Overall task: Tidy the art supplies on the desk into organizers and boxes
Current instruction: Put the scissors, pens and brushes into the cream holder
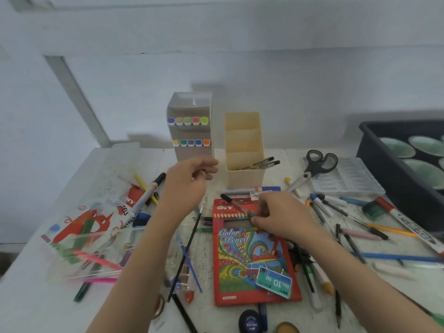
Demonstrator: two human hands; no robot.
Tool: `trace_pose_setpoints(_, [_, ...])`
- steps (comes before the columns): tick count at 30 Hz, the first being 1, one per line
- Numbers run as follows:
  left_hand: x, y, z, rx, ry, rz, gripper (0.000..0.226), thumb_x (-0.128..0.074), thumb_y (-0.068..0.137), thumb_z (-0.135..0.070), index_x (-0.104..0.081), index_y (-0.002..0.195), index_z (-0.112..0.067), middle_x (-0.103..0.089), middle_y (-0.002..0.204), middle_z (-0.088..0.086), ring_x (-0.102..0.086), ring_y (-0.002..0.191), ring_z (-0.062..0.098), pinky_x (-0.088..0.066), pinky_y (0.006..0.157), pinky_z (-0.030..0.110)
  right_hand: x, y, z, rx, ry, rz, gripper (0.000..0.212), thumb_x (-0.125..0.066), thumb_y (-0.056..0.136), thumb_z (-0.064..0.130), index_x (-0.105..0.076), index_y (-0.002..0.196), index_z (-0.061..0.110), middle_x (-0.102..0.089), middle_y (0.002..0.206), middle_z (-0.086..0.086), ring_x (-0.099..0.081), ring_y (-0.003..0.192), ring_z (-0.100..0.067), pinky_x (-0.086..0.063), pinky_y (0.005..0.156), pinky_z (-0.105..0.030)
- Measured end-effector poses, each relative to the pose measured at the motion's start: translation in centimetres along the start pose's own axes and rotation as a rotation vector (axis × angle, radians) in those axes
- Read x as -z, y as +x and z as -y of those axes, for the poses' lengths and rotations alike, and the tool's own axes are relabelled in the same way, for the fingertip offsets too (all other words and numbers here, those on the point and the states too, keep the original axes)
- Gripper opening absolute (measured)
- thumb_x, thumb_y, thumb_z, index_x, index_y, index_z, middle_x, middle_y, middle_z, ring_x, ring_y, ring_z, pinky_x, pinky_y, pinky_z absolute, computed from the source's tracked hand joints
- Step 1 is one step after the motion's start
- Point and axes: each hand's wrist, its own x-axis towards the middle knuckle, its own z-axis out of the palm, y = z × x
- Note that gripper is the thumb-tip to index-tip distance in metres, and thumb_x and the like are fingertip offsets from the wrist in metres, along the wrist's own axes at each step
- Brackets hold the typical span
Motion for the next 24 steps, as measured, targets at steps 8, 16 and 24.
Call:
trace_pose_setpoints(8, [6.7, -3.0, 3.7, 0.151, -0.11, -0.259, 0.043, -0.041, 0.088, 0.01, -0.067, 0.092, -0.024, -0.071, 0.086, -0.009, -0.065, 0.073, -0.003, -0.052, 0.07, 0.019, 5.3, 0.6, 1.4, 0.14, 0.422, -0.341, 0.012, -0.068, 0.083, 0.029, -0.057, 0.081, 0.027, -0.062, 0.073, 0.012, -0.055, 0.064, 0.001, -0.039, 0.057, -0.014])
trace_pose_setpoints(16, [10.0, -5.3, 6.5, 0.247, -0.106, -0.321, 0.043, -0.041, 0.085, 0.011, -0.067, 0.089, -0.023, -0.071, 0.084, -0.007, -0.066, 0.071, -0.001, -0.05, 0.072, 0.024, 6.4, 3.3, 2.1, 0.16, 0.496, -0.864, 0.009, -0.056, 0.092, 0.017, -0.059, 0.098, 0.011, -0.062, 0.083, 0.003, -0.057, 0.071, -0.011, -0.04, 0.066, -0.007])
trace_pose_setpoints(24, [11.4, -5.9, 7.5, 0.276, -0.095, -0.29, 0.041, -0.039, 0.087, 0.011, -0.067, 0.096, -0.017, -0.07, 0.085, -0.008, -0.065, 0.071, -0.001, -0.047, 0.061, 0.011, 2.9, 4.0, 2.5, 0.059, 0.273, -0.621, 0.017, -0.049, 0.096, 0.02, -0.061, 0.102, 0.009, -0.064, 0.085, -0.004, -0.058, 0.081, -0.025, -0.043, 0.073, -0.035])
